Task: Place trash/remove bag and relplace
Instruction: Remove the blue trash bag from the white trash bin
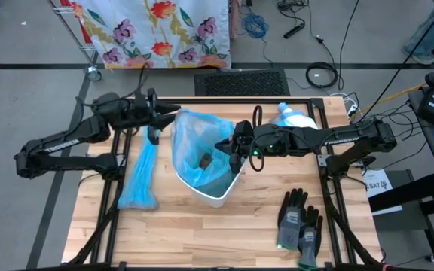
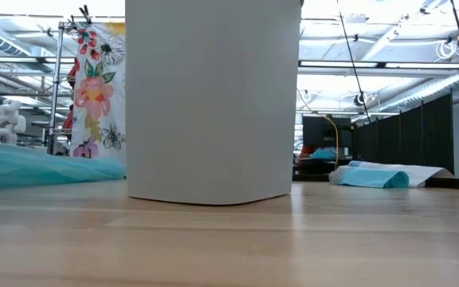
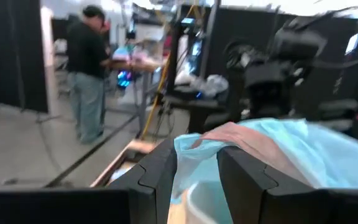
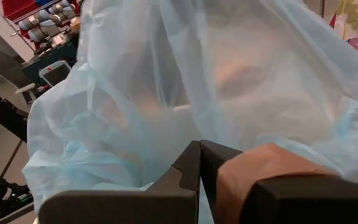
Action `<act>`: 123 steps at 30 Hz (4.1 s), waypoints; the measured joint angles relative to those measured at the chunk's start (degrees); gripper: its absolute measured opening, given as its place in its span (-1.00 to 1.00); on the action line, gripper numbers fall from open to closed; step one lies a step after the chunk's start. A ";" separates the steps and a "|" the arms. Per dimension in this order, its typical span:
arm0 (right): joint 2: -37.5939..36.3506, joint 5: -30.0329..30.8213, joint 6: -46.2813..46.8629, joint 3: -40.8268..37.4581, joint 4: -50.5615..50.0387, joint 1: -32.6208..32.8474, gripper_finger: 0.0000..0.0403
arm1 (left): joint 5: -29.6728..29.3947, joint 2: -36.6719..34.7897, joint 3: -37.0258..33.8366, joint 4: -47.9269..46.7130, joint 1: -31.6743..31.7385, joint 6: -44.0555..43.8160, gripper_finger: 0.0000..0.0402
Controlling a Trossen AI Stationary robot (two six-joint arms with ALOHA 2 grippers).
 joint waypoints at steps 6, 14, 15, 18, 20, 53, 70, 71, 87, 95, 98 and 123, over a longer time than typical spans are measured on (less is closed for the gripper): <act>0.00 0.05 -0.20 0.00 0.02 -0.34 -1.00 | 2.88 0.00 0.00 3.66 -0.02 -2.79 -0.39; 0.01 0.06 -0.22 0.00 0.03 -0.70 -1.00 | 4.82 0.05 0.00 10.07 -0.02 -6.10 -0.39; 0.01 0.07 -0.22 0.00 0.04 -0.70 -1.00 | 4.85 0.02 0.00 11.29 -0.02 -6.24 -0.39; 0.00 0.04 -0.22 0.00 0.03 -0.70 -1.00 | 5.20 0.00 0.00 14.47 -0.02 -7.22 -0.39; 0.00 0.04 -0.22 0.00 0.02 -0.68 -1.00 | 6.21 0.01 0.00 15.82 0.00 -7.63 -0.39; 0.00 -6.60 -4.50 0.00 27.33 -1.18 -0.48 | 9.83 8.85 0.09 17.00 -4.89 -13.22 -0.39; 0.00 -6.57 -8.92 0.00 31.73 -1.51 -0.44 | 9.74 13.75 7.12 11.42 -6.78 -11.21 -0.39; 0.00 -6.57 -8.87 0.00 31.32 -1.51 -0.44 | 9.74 13.77 8.12 9.32 -6.83 -9.96 -0.39; 0.00 -15.80 -0.95 0.00 31.90 -1.47 -0.45 | 6.10 18.70 16.98 1.06 -12.21 -5.53 -0.39; 0.00 -18.11 3.79 0.00 31.08 -1.62 -0.45 | 1.26 20.24 16.96 1.28 -14.76 -5.53 -0.39; 0.00 -18.08 4.72 0.00 31.06 -2.42 -0.45 | -0.63 20.22 16.96 1.41 -15.59 -5.55 -0.39; 0.29 -15.01 5.23 0.00 29.04 -6.81 -0.45 | -2.59 21.51 16.81 1.26 -16.89 -5.70 -0.39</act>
